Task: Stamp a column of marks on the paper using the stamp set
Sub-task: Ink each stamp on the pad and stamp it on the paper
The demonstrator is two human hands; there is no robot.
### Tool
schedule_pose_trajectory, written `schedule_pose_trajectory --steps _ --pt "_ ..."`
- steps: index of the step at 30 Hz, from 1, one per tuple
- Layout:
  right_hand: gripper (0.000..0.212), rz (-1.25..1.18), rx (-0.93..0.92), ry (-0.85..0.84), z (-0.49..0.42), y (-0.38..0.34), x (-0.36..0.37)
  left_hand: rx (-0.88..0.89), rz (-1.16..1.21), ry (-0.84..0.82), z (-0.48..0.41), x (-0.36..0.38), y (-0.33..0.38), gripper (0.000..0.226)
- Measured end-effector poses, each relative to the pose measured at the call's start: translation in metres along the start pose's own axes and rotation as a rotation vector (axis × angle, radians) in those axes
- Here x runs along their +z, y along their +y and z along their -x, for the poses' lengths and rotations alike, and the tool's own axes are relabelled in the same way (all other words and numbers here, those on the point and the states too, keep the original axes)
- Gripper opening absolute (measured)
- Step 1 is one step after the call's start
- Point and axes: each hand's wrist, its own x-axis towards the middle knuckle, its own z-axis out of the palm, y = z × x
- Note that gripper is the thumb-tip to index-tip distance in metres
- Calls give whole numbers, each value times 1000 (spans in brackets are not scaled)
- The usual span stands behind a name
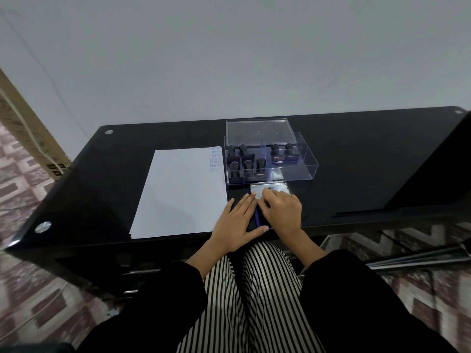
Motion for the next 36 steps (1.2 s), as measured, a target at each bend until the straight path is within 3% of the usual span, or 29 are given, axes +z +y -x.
schedule_pose_trajectory --steps 18,36 --pt "31 -18 41 -41 -2 -1 3 1 -9 14 -1 1 0 91" --pt "30 -2 69 37 4 -4 1 -12 -21 -3 1 -2 2 95"
